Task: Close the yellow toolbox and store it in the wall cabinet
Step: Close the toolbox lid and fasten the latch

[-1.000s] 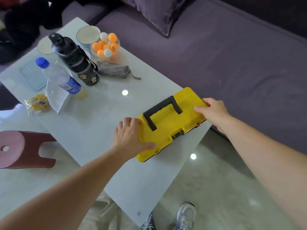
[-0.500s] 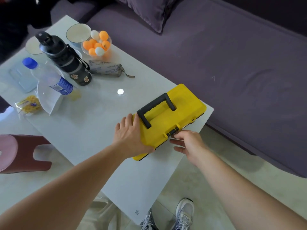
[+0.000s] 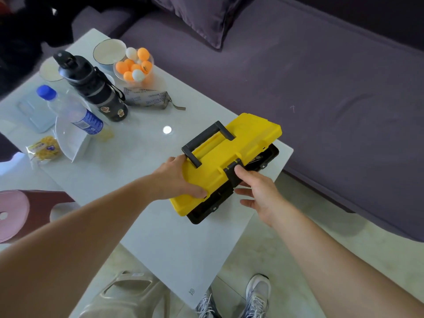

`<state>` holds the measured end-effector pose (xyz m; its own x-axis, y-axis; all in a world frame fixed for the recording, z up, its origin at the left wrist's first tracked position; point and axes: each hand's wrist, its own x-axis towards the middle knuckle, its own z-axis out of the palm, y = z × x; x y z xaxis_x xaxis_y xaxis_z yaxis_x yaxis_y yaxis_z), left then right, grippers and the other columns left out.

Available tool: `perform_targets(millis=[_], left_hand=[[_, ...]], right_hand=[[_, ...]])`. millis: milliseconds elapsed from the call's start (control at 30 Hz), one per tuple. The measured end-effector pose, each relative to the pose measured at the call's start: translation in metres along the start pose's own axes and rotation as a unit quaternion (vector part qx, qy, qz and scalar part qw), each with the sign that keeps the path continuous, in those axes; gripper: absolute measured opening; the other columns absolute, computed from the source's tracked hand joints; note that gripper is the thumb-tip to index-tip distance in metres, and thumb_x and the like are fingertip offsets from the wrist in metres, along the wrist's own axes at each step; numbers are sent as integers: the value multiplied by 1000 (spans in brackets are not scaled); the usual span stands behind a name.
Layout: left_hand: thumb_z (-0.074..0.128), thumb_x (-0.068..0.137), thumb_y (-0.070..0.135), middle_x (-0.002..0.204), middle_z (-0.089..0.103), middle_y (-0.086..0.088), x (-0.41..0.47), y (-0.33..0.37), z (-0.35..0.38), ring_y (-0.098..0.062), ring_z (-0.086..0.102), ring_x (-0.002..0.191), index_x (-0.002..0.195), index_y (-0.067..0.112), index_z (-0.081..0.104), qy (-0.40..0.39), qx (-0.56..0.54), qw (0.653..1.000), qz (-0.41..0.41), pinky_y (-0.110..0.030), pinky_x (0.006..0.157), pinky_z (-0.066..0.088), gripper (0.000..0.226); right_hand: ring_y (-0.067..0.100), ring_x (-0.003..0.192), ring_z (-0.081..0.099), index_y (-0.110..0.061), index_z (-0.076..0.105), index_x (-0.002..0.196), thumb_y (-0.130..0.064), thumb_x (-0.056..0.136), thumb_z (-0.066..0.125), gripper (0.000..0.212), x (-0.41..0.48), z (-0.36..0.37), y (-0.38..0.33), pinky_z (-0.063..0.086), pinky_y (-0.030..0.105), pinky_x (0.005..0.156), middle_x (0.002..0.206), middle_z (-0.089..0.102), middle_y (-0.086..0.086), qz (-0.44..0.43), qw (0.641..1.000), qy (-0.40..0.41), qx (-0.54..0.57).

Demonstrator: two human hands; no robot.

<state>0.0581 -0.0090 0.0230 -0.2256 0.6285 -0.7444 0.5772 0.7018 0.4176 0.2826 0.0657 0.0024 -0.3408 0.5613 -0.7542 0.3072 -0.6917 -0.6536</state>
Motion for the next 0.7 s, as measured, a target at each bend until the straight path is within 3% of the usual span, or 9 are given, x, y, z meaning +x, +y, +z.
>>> perform_targets(millis=[100, 200, 333, 467, 600, 700], left_hand=[[74, 42, 71, 144, 32, -2, -2, 2, 26, -29, 38, 127, 145, 28, 17, 79, 97, 992, 5, -46, 96, 46, 126], [73, 51, 58, 141, 36, -5, -2, 3, 57, -29, 39, 123, 140, 21, 26, 190, 138, 972, 19, -41, 95, 41, 107], [66, 39, 78, 141, 32, -6, 1, -4, 67, -31, 36, 127, 141, 21, 19, 198, 142, 970, 24, -45, 102, 36, 125], [67, 36, 80, 142, 31, -7, 1, -4, 72, -32, 33, 128, 142, 19, 16, 208, 161, 964, 23, -45, 106, 33, 133], [69, 37, 78, 139, 32, -7, -1, -2, 76, -30, 34, 125, 140, 19, 18, 218, 166, 961, 26, -43, 105, 32, 130], [69, 36, 78, 138, 32, -6, -1, -3, 77, -30, 34, 124, 139, 19, 19, 218, 161, 962, 27, -42, 105, 32, 129]], right_hand=[[14, 68, 72, -14, 69, 85, -55, 64, 79, 47, -5, -12, 16, 51, 28, 50, 81, 73, 2, 23, 996, 88, -12], [14, 56, 70, -10, 67, 79, -45, 67, 82, 40, -3, -19, 35, 51, 27, 46, 76, 73, 8, 56, 987, 147, -14], [17, 61, 72, -10, 66, 81, -47, 64, 83, 44, 4, -22, 45, 48, 27, 46, 77, 73, 8, 78, 983, 169, -5], [18, 59, 71, -9, 67, 82, -42, 67, 83, 40, 10, -21, 48, 48, 26, 46, 76, 73, 8, 78, 984, 161, 8], [20, 68, 72, -6, 69, 96, -26, 81, 74, 26, 14, -10, 41, 55, 31, 58, 81, 74, 11, 67, 986, 146, 53], [26, 80, 72, -8, 70, 87, -35, 78, 74, 29, 13, 3, 34, 59, 41, 77, 86, 74, 14, 80, 981, 156, 85]])
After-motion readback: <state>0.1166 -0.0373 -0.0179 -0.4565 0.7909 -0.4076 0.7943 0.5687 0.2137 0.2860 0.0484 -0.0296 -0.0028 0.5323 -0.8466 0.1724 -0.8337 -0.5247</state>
